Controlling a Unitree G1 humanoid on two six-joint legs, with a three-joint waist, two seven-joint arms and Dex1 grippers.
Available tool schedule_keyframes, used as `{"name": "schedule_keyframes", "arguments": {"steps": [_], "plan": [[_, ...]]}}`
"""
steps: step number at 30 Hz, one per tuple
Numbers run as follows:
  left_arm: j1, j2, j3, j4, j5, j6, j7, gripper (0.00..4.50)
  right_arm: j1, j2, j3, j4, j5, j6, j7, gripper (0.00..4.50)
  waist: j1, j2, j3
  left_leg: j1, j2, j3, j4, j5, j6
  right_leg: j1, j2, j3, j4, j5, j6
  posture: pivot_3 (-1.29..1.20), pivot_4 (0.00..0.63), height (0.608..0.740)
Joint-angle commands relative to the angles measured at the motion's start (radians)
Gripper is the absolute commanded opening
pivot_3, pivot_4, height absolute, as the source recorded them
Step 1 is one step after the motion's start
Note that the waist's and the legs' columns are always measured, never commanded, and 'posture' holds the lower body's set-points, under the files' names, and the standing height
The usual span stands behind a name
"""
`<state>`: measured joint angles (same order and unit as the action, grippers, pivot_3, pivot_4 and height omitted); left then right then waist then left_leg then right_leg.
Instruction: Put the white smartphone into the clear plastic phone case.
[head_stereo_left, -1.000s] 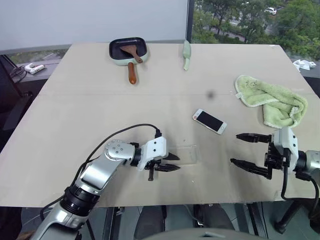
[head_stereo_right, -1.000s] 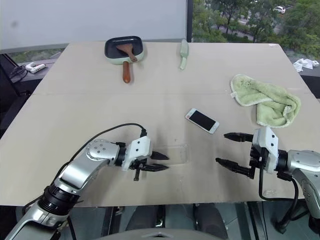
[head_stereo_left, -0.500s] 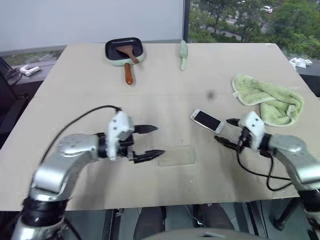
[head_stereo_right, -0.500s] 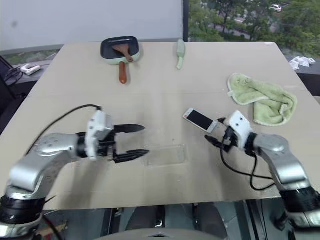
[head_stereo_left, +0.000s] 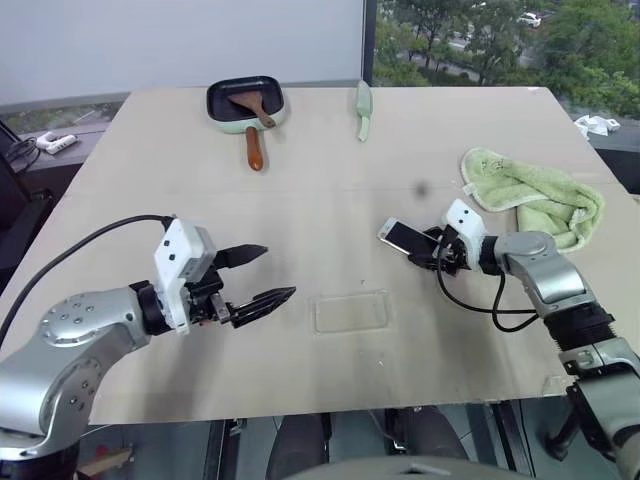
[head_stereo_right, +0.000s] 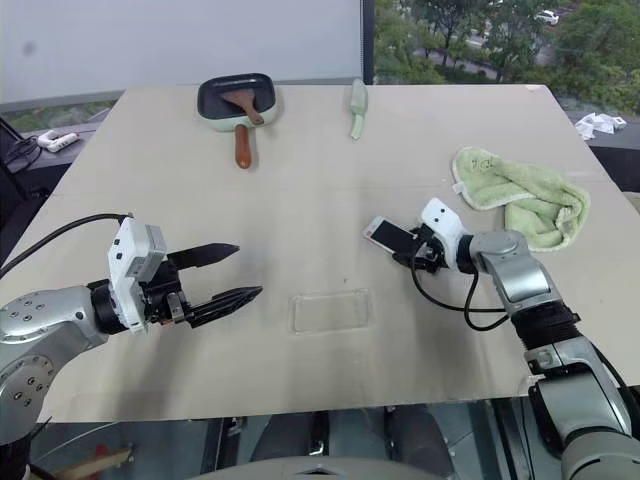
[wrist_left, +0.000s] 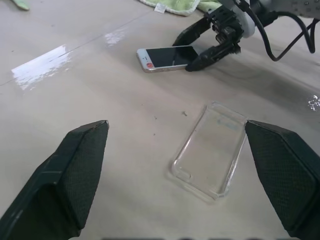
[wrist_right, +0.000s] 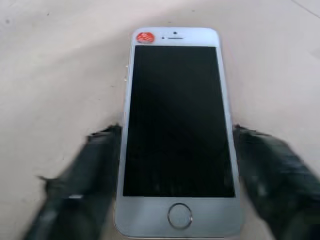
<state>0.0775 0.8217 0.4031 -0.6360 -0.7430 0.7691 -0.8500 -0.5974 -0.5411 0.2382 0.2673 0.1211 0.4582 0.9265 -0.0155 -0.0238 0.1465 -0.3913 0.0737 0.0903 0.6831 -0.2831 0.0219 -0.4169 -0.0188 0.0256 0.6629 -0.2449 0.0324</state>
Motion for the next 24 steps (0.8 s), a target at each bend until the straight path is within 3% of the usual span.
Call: {"name": "schedule_keyframes", "arguments": {"steps": [1, 7, 10, 15, 19, 24], "plan": [[-0.002, 0.020, 0.026, -0.030, -0.019, -0.006, 0.011, 4.50, 0.019, -0.004, 0.046, 0.034, -0.023, 0.041, 0.046, 2.95, 0.001, 0.000, 0.000, 0.000, 0.000, 0.000, 0.000, 0.000, 0.000, 0.001, 0.000, 0.000, 0.000, 0.000, 0.000, 0.00, 0.150, 0.740], [0.030, 0.034, 0.006, -0.014, -0.003, -0.018, -0.001, 4.50, 0.032, -0.003, 0.010, -0.008, -0.014, -0.046, 0.059, 2.95, 0.002, 0.000, 0.000, 0.003, 0.000, 0.001, -0.001, 0.000, 0.000, 0.003, 0.000, 0.000, -0.001, -0.001, -0.002, 0.00, 0.150, 0.740], [0.079, 0.033, -0.003, 0.007, 0.024, -0.050, -0.030, 4.50, 0.052, -0.024, -0.008, -0.109, 0.017, -0.120, 0.116, 2.95, 0.002, 0.000, 0.000, 0.003, 0.000, 0.002, -0.003, 0.000, 0.000, 0.003, -0.001, 0.000, -0.001, -0.001, -0.001, 0.00, 0.150, 0.740], [0.167, 0.060, -0.046, 0.117, 0.139, -0.197, -0.145, 4.50, 0.057, -0.062, 0.001, -0.328, 0.062, -0.049, 0.190, 2.95, -0.001, 0.004, 0.003, 0.002, 0.000, 0.005, -0.007, 0.000, -0.001, -0.003, 0.000, 0.003, -0.001, 0.000, 0.000, 0.00, 0.150, 0.740], [0.115, 0.084, -0.083, 0.277, 0.188, -0.305, -0.242, 4.50, 0.051, -0.104, 0.067, -0.460, 0.063, -0.049, 0.275, 2.95, 0.006, 0.004, 0.003, 0.002, 0.000, 0.005, -0.008, 0.000, -0.001, -0.004, 0.000, 0.002, -0.001, -0.002, -0.003, 0.00, 0.150, 0.740], [0.041, 0.079, -0.114, 0.327, 0.168, -0.344, -0.322, 4.50, 0.072, -0.150, 0.133, -0.518, 0.016, -0.098, 0.318, 2.95, 0.013, 0.004, 0.003, -0.002, 0.000, 0.006, -0.007, 0.000, -0.001, -0.005, -0.002, 0.002, -0.002, -0.002, -0.003, 0.00, 0.150, 0.740]]}}
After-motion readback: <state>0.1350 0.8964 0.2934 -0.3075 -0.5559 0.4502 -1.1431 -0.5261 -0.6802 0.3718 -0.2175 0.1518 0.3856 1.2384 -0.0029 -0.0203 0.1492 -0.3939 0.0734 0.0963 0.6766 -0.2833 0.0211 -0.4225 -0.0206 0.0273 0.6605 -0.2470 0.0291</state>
